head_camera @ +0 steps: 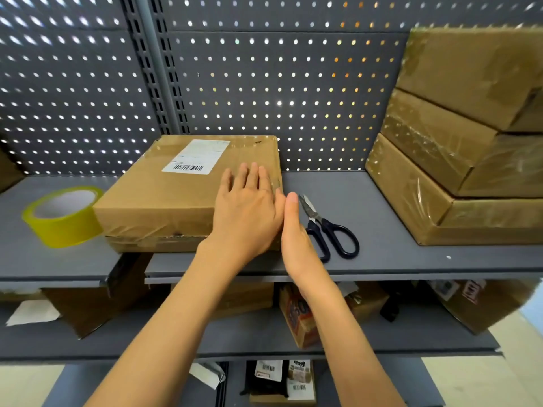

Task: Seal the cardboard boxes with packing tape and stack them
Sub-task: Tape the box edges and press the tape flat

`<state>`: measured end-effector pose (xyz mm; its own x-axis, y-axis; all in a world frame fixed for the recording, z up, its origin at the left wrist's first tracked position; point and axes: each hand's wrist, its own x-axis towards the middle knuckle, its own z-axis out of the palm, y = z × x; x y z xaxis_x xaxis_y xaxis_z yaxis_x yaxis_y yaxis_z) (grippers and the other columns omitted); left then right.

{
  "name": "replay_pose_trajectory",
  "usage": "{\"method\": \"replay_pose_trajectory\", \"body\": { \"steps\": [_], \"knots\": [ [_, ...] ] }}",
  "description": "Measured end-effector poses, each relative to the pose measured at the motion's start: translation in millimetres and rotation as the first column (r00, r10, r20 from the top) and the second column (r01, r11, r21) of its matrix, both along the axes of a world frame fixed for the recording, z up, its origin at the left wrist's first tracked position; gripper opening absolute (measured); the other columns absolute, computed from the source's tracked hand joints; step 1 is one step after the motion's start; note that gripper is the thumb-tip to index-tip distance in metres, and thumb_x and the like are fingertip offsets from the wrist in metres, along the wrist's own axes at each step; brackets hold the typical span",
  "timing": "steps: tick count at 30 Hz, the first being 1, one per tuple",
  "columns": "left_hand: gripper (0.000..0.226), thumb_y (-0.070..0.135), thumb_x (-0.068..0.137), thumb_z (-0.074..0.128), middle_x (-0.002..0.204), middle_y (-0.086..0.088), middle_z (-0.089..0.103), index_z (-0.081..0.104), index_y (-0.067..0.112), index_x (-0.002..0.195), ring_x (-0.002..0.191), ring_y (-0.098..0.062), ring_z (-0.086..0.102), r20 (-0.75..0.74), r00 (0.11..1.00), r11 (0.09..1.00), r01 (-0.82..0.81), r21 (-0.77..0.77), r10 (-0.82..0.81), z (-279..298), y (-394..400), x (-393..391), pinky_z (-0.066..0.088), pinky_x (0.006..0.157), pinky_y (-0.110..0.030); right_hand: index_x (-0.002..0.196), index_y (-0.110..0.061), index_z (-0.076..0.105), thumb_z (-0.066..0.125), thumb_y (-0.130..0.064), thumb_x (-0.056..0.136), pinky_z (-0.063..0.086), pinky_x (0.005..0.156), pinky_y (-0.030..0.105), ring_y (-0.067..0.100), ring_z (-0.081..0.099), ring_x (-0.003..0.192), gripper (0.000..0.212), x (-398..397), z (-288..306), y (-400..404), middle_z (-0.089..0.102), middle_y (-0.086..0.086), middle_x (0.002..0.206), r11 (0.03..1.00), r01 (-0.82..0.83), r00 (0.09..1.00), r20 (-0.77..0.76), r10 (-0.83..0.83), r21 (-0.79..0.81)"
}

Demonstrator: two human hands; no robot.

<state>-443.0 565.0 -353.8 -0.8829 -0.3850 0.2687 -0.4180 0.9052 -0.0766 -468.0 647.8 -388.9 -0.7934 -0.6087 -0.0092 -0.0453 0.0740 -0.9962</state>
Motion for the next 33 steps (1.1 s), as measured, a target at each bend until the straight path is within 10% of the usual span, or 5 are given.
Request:
{"method": "replay_pose_trajectory", "body": {
  "steps": [7,15,21,25,33],
  "knots": [
    [0.062,0.043,0.092,0.022,0.145,-0.01,0.046,0.05,0.011,0.137,0.139,-0.026,0.034,-0.442,0.894,0.99,-0.004,0.141,0.067,11.6,-39.1,31.5,0.008,0.117,-0.04,0.153,-0.026,0.014,0.025,-0.049,0.1,0.014,0.114,0.03,0.011,0.015,0.145,0.059,-8.0,23.7,-4.6,0.017,-0.009,0.158,0.994,0.101,0.995,0.016,-0.102,0.04],
    [0.052,0.031,0.097,0.048,0.139,-0.023,0.047,0.043,0.001,0.139,0.126,-0.04,0.043,-0.446,0.737,0.821,-0.258,0.509,0.508,-1.3,-101.8,93.3,0.034,0.101,-0.047,0.152,-0.021,0.015,0.036,-0.041,0.101,0.021,0.111,0.029,0.013,0.024,0.143,0.058,-5.8,18.8,-16.8,0.023,-0.006,0.157,0.992,0.124,0.992,0.03,-0.124,-0.004],
    [0.051,0.036,0.094,0.056,0.135,-0.01,0.053,0.047,0.013,0.139,0.118,-0.027,0.05,-0.492,0.624,0.596,0.053,0.801,0.607,-12.8,-109.2,107.2,0.039,0.1,-0.041,0.151,-0.024,0.023,0.041,-0.036,0.101,0.026,0.113,0.028,0.009,0.032,0.138,0.055,-3.8,10.1,-18.7,0.032,-0.008,0.153,0.978,0.143,0.988,0.086,-0.13,-0.153],
    [0.028,0.023,0.093,0.057,0.111,-0.01,0.064,0.063,0.009,0.118,0.088,-0.012,0.051,-0.535,0.521,0.483,0.246,0.84,0.665,-10.0,-109.2,111.4,0.043,0.077,-0.026,0.15,-0.025,0.022,0.039,-0.028,0.102,0.027,0.093,0.0,-0.006,0.03,0.129,0.051,7.9,3.4,-13.7,0.032,-0.015,0.15,0.953,0.143,0.99,0.05,-0.135,-0.268],
    [0.031,0.021,0.094,0.056,0.11,0.004,0.058,0.057,0.015,0.125,0.093,-0.005,0.052,-0.595,0.452,0.483,0.347,0.804,0.665,-2.5,-104.1,110.0,0.039,0.071,-0.014,0.147,-0.029,0.026,0.038,-0.022,0.102,0.03,0.095,-0.002,-0.021,0.036,0.122,0.048,10.4,2.5,-6.3,0.036,-0.02,0.147,0.915,0.095,0.991,-0.053,-0.126,-0.392]
  ]
}}
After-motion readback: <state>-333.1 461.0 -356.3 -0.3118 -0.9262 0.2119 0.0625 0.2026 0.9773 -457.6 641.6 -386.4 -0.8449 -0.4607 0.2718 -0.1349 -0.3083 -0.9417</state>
